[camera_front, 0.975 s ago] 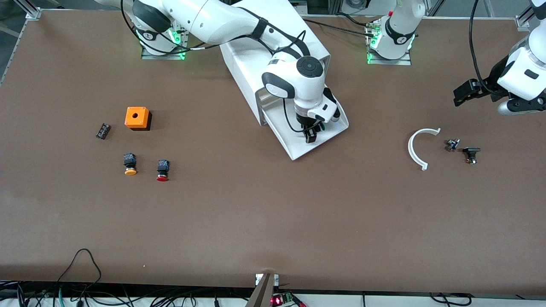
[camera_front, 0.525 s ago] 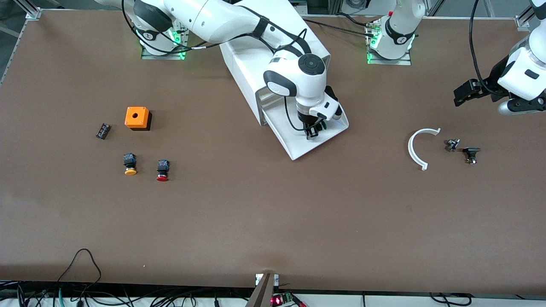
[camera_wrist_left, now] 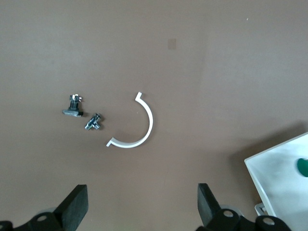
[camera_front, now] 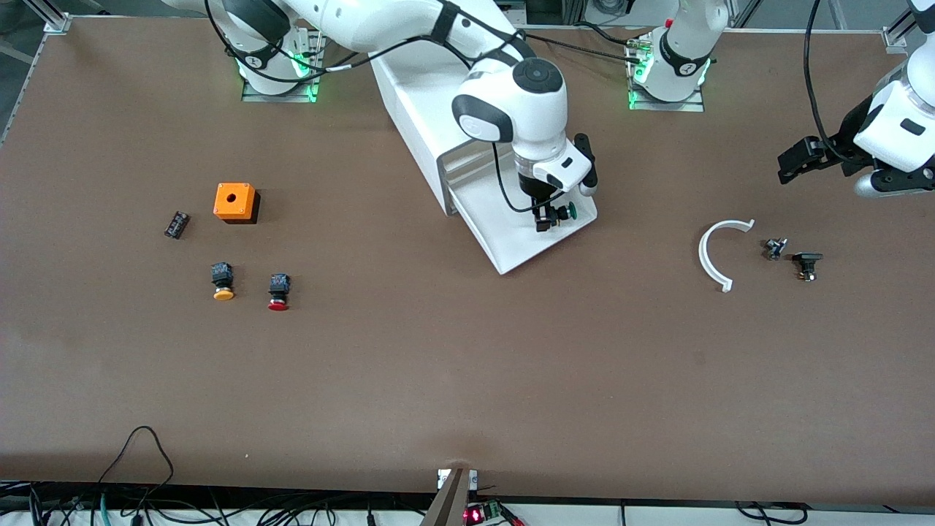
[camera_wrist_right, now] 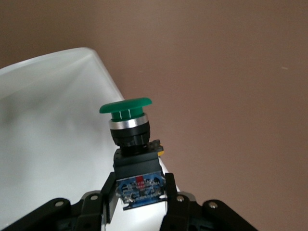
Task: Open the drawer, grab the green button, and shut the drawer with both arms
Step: 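Lift the green button out and carry it beside the red button, then push the drawer shut with the left gripper while the right gripper places the button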
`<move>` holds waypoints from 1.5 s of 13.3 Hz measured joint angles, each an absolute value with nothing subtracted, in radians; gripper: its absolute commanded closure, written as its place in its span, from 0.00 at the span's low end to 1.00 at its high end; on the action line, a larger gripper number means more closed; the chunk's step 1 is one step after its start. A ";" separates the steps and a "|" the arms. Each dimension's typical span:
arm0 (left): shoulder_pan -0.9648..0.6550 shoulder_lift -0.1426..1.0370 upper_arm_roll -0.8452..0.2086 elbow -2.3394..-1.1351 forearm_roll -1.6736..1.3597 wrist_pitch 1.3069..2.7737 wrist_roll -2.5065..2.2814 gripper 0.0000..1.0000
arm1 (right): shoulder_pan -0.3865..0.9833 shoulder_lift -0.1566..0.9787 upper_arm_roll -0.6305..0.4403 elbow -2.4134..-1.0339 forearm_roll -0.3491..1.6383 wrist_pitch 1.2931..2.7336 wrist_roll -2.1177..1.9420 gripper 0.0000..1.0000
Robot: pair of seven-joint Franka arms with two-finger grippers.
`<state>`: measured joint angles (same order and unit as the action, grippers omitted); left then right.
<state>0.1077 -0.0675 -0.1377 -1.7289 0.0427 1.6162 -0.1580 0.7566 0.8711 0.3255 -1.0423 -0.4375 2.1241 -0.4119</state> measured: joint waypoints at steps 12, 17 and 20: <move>0.058 0.139 -0.249 -2.008 -0.072 2.169 -0.479 0.00 | 0.402 0.546 0.163 -1.457 -0.192 2.108 0.280 0.76; -0.037 0.256 -0.320 -2.170 -0.071 2.486 -0.788 0.00 | 0.260 0.525 0.160 -1.625 -0.191 2.106 0.367 0.77; -0.102 0.354 -0.320 -2.173 -0.071 2.537 -0.900 0.00 | 0.232 0.522 0.151 -1.718 -0.191 2.137 0.418 0.78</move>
<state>-0.1023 0.3541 -0.3197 -2.1732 -0.0715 2.5370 -0.9001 0.2321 0.5219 0.1507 -1.7177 -0.1911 2.1374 0.4181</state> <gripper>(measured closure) 0.000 0.577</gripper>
